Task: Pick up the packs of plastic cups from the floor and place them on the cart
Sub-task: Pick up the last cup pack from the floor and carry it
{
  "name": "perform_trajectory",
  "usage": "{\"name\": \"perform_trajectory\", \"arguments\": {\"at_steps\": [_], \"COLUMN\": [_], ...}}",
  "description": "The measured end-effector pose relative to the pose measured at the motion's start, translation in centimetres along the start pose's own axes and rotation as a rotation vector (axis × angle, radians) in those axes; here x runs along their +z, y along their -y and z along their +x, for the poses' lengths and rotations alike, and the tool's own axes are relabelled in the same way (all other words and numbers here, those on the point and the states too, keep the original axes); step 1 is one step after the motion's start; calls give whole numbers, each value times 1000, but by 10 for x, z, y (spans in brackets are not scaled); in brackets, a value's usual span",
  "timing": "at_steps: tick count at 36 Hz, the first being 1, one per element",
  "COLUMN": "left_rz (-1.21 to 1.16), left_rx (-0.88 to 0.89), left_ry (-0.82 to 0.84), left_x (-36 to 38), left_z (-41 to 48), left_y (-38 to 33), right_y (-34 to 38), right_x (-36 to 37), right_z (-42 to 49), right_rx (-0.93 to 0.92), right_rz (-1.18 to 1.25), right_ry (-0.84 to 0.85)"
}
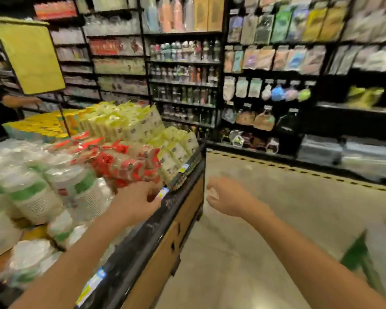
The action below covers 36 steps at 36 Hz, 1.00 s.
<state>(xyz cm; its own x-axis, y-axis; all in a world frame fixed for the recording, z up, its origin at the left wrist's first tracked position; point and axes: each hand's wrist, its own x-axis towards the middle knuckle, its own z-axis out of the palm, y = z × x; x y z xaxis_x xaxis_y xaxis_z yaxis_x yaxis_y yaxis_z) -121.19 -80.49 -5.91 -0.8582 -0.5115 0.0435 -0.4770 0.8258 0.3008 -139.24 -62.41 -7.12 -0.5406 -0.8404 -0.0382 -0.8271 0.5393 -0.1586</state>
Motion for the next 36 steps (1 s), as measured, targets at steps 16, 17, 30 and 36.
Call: {"name": "perform_trajectory", "arguments": {"at_steps": [16, 17, 30, 36], "left_rz": [-37, -37, -33, -42], "left_rx": [523, 538, 635, 628], "left_ry": [225, 226, 204, 210], "left_x": [79, 86, 164, 191], "left_z": [130, 134, 216, 258], "left_y": [-159, -174, -386, -457], "right_y": [-148, -161, -366, -450], "right_x": [-8, -9, -36, -49], "right_z": [-99, -106, -156, -155], "right_rx": [575, 597, 740, 755], "right_rz": [32, 30, 4, 13], "right_ry": [-136, -129, -196, -183]}}
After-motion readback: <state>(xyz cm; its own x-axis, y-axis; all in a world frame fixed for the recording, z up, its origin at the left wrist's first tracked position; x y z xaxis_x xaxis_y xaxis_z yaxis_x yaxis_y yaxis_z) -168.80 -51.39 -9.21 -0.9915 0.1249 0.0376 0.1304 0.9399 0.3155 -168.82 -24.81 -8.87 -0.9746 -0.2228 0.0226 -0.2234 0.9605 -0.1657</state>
